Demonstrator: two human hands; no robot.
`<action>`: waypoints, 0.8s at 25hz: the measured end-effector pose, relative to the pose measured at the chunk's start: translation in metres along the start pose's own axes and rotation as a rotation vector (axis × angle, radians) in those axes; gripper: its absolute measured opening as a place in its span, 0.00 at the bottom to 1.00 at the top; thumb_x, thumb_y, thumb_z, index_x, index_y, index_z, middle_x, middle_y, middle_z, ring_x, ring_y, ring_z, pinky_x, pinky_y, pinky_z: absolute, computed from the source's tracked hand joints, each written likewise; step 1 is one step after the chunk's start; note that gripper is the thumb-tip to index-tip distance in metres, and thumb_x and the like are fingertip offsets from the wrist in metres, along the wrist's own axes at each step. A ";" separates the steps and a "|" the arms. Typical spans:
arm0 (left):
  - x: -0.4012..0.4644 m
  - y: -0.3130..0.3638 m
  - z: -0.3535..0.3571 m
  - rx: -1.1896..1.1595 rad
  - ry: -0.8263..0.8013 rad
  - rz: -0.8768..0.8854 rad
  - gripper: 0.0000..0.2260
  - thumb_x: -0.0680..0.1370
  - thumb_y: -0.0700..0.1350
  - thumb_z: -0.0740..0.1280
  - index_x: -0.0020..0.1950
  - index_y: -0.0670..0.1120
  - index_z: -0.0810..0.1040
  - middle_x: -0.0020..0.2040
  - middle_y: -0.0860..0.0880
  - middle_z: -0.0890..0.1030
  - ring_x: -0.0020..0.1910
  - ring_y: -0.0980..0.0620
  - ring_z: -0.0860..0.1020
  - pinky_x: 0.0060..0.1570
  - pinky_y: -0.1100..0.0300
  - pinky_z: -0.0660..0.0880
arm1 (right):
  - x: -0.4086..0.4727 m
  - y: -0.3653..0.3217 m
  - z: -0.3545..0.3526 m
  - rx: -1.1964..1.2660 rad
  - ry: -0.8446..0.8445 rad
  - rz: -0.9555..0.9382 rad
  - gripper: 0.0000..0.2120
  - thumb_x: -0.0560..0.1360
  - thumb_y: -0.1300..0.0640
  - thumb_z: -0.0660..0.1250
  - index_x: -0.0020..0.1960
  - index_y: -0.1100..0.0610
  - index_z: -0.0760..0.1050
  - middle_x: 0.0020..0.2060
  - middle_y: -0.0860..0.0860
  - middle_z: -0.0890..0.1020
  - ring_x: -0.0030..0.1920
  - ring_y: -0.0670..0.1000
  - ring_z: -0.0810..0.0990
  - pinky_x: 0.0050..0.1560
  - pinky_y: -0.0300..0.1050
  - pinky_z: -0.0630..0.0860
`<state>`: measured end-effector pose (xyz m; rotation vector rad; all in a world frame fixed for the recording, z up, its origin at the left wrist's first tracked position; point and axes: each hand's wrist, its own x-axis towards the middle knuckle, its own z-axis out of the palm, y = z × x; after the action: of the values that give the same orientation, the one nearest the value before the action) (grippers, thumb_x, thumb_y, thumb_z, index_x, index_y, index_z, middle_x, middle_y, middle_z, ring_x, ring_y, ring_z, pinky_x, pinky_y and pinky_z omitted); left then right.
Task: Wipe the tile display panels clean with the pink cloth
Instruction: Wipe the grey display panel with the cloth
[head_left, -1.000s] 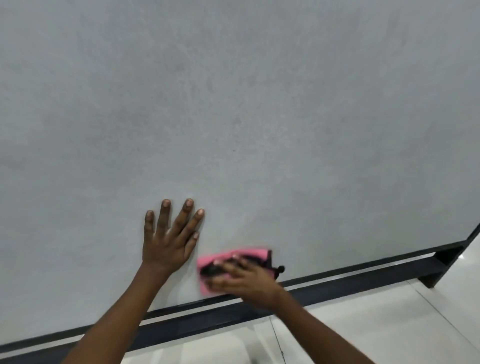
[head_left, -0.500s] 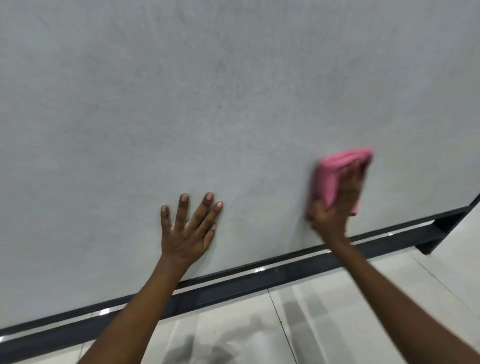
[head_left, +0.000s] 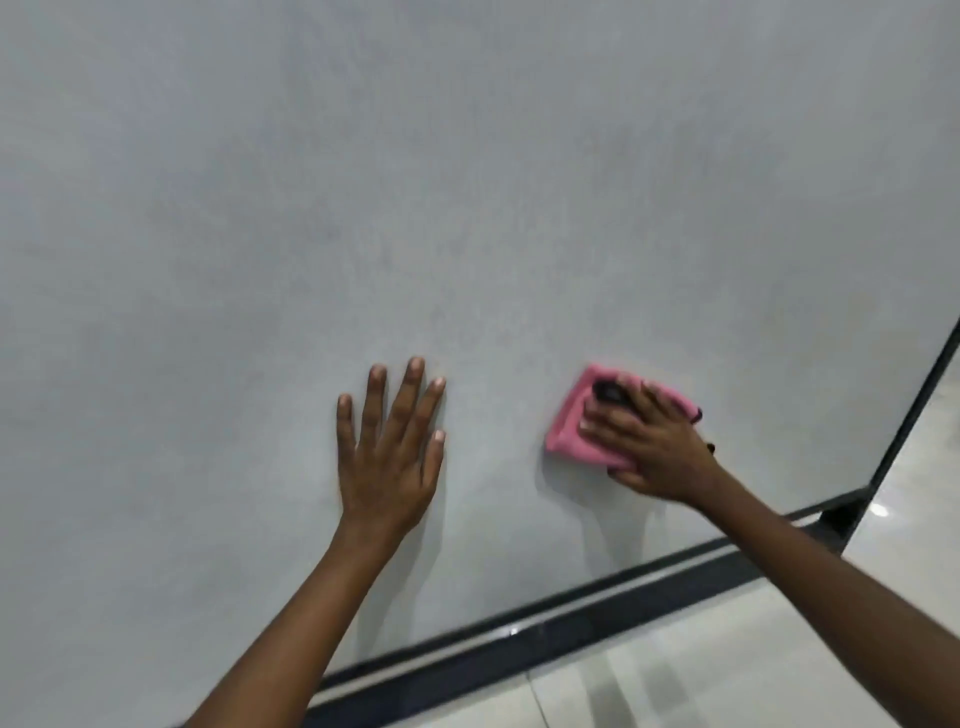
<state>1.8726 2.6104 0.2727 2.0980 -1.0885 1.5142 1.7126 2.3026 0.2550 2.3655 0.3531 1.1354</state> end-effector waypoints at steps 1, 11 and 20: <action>0.043 0.000 -0.010 -0.025 0.041 0.001 0.24 0.82 0.50 0.53 0.79 0.49 0.56 0.80 0.50 0.51 0.79 0.47 0.46 0.75 0.46 0.41 | 0.045 0.029 -0.025 0.035 0.102 0.073 0.33 0.76 0.43 0.58 0.78 0.47 0.54 0.79 0.47 0.54 0.78 0.60 0.51 0.73 0.59 0.54; 0.264 -0.018 -0.070 0.085 0.213 -0.090 0.26 0.84 0.52 0.50 0.80 0.51 0.48 0.81 0.49 0.49 0.79 0.43 0.46 0.75 0.39 0.44 | 0.180 0.206 -0.144 0.465 0.690 1.065 0.41 0.64 0.49 0.61 0.76 0.58 0.61 0.76 0.54 0.61 0.76 0.57 0.58 0.76 0.53 0.56; 0.262 -0.021 -0.066 0.083 0.272 -0.087 0.24 0.82 0.51 0.50 0.79 0.51 0.55 0.80 0.48 0.55 0.79 0.44 0.49 0.74 0.42 0.42 | 0.291 0.199 -0.177 0.190 0.541 0.476 0.34 0.68 0.48 0.58 0.74 0.56 0.67 0.74 0.56 0.66 0.75 0.60 0.61 0.74 0.54 0.57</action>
<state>1.8820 2.5658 0.5401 1.8922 -0.8384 1.7655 1.7589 2.3145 0.6464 2.3310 0.0700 2.0556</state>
